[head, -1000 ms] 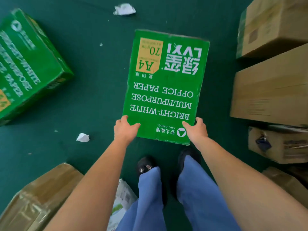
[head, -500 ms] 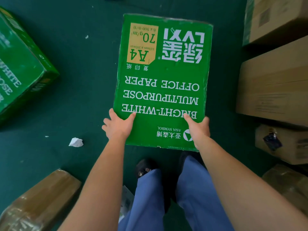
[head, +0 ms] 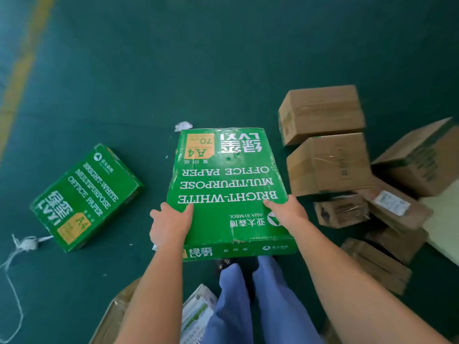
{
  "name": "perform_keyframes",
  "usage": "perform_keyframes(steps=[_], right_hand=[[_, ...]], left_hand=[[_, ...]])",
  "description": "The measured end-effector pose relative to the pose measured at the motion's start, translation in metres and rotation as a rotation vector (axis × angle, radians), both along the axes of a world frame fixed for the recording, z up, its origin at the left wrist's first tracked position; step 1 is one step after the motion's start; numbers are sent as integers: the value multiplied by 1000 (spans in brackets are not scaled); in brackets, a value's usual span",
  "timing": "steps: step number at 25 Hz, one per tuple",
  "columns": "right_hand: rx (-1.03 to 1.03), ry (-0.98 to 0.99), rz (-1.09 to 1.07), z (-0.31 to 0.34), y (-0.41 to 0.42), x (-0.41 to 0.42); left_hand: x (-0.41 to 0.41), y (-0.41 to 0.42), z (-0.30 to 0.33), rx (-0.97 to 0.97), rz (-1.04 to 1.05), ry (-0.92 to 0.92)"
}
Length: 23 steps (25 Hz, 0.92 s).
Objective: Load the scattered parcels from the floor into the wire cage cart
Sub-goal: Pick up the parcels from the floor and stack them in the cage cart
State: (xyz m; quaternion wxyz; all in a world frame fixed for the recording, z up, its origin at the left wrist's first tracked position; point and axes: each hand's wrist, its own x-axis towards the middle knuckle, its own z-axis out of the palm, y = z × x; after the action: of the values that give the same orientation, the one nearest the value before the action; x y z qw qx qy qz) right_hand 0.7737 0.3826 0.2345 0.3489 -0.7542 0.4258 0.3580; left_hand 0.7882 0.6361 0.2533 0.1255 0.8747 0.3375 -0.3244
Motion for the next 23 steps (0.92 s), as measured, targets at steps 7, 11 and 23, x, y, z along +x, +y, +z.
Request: perform_keyframes(steps=[7,11,23], right_hand=[[209,-161,-239,164,-69,-79],[177,-274,-431,215,-133,-185],[15,-446,-1174,274,-287,-510]], left_hand=[[-47,-50,161,-110,-82,-128],[-98,-131,210,-142,-272,-174],[-283,-409,254,-267,-971,-177]])
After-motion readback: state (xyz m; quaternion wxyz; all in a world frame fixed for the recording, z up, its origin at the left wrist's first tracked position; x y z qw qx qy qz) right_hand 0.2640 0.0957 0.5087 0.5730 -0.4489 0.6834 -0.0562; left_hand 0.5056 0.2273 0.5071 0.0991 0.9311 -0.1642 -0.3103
